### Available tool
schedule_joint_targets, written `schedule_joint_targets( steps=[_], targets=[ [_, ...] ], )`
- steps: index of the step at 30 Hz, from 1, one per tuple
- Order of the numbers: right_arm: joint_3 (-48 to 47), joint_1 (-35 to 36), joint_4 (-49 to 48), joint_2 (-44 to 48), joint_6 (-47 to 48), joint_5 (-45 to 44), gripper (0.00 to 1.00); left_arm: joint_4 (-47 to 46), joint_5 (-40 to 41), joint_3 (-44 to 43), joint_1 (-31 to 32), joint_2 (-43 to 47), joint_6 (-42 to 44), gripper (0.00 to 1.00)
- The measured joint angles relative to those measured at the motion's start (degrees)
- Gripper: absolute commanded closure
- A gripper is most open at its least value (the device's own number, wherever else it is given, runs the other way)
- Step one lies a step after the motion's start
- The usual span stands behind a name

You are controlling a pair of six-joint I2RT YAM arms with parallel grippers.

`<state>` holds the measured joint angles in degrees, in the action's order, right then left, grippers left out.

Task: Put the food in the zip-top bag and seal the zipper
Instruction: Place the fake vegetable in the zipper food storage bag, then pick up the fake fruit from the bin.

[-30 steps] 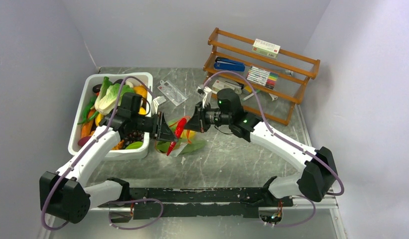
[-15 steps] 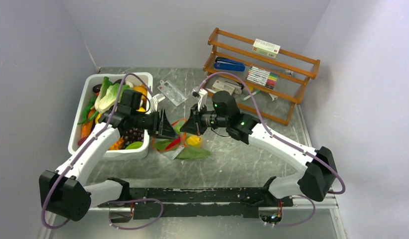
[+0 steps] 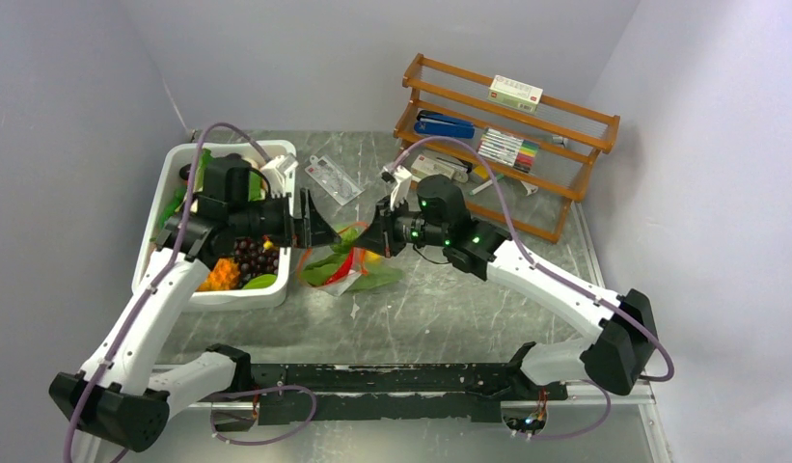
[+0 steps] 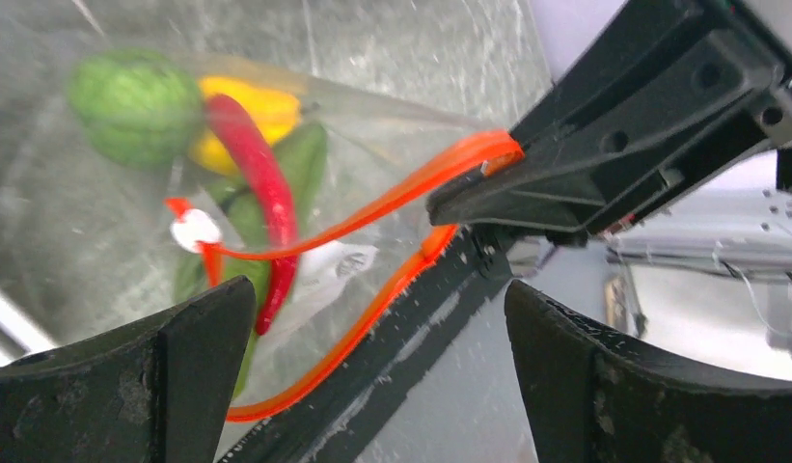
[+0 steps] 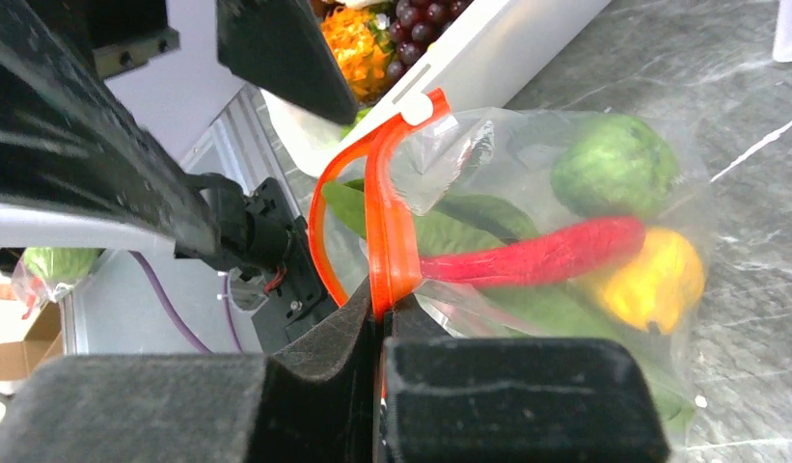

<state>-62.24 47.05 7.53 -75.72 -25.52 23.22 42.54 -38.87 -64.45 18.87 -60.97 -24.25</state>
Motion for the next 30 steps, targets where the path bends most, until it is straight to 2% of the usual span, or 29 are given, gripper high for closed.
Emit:
schedule_joint_targets(
  steps=[5, 9, 13, 16, 19, 22, 26, 30],
  targets=[
    [0.28, -0.24, 0.37, 2.40, -0.57, -1.49, 1.00, 1.31, 12.70, -5.27, 0.09, 1.27, 0.20, 0.01],
    [0.68, -0.33, 0.72, 3.98, -0.63, -2.14, 1.00, 2.32, 23.37, -5.77, 0.09, 2.32, -0.26, 0.01],
    [1.42, -0.37, 0.74, 5.01, -0.66, -2.54, 1.00, 3.26, 31.43, -5.05, 0.04, 2.10, -1.97, 0.19],
    [2.56, -0.39, 0.74, 6.05, -0.83, -2.84, 1.00, 2.84, 35.82, -2.38, -0.79, 2.36, -3.72, 0.26],
    [3.26, -0.39, 0.79, 6.67, -0.83, -3.08, 1.00, 2.43, 37.53, 1.55, -2.93, 2.93, -4.96, 0.33],
    [3.87, -0.39, 0.79, 7.13, -0.83, -3.15, 1.00, 1.92, 37.55, 4.44, -8.02, 2.89, -5.31, 0.37],
    [4.57, -0.39, 0.74, 7.74, -0.98, -3.13, 1.00, 0.92, 37.57, 5.18, -13.05, 1.60, -5.07, 0.50],
    [4.63, -0.39, 0.63, 7.93, -1.05, -3.13, 1.00, -0.83, 39.04, 6.10, -14.36, 0.63, -5.25, 0.52]
  ],
)
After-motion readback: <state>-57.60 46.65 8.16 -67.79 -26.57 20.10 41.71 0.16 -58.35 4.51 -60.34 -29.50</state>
